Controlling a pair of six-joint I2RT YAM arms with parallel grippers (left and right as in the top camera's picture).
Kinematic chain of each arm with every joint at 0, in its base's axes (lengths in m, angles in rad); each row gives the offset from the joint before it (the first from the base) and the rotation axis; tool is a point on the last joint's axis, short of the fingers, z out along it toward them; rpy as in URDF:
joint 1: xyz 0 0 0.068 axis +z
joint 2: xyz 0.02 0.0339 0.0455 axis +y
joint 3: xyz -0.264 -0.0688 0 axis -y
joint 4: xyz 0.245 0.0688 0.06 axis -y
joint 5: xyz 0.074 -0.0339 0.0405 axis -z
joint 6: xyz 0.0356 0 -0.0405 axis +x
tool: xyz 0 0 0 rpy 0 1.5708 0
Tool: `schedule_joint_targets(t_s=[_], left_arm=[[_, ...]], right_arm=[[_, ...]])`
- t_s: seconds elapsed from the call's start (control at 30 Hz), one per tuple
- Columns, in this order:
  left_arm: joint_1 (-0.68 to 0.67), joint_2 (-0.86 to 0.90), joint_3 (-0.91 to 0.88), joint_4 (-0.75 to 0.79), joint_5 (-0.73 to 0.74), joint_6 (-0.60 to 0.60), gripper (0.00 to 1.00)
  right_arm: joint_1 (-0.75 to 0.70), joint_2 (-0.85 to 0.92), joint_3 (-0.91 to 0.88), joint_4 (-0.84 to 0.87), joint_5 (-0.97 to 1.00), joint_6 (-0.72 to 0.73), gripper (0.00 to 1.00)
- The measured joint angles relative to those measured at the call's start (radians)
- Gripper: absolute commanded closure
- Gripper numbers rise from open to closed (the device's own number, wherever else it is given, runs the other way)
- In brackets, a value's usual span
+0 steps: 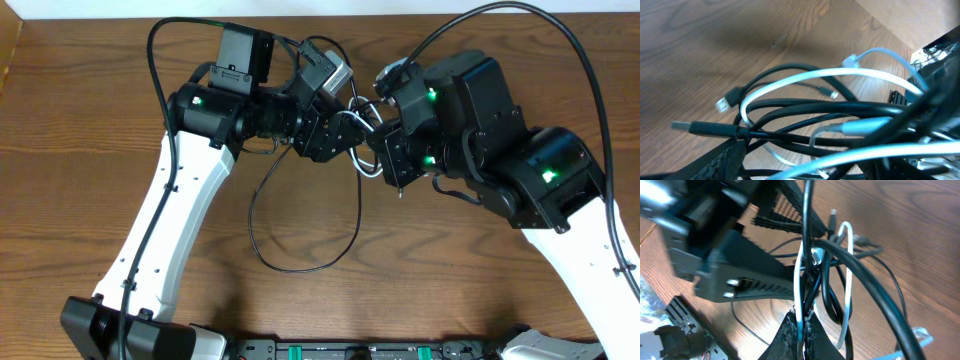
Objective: Untangle cables
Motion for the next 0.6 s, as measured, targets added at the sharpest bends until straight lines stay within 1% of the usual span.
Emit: schedule_joint_targets(t_s=[0.1,0.17,0.23,0.27,0.33,0.4,0.6], left_arm=[[0.0,0.0,0.0,-0.001,-0.001,0.014,0.27],[0.0,0.0,0.0,-0.002,-0.004,0.02,0.4],[0.0,0.0,0.0,-0.002,-0.014,0.03,0.56],[0.0,0.0,0.0,-0.002,-0.025,0.033,0.68],[0.0,0.0,0.0,-0.003,-0.05,0.033,0.78],[-0.003,0.0,0.0,-0.001,-0.082,0.039,0.86],[0.0,0.0,0.0,-0.002,-0.205,0.04,0.87]], right_arm=[[0.008,-0.005,0.008,0.0,0.0,0.0,0.99],[0.01,-0.01,0.008,-0.001,0.002,0.0,0.99],[0.01,-0.019,0.008,-0.006,0.006,0.0,0.99],[0.01,-0.023,0.008,-0.009,0.012,0.0,0.99],[0.011,-0.034,0.01,-0.023,0.036,0.0,0.99],[0.013,-0.041,0.012,-0.042,0.063,0.0,0.99],[0.016,-0.054,0.013,-0.061,0.133,0.005,0.99]])
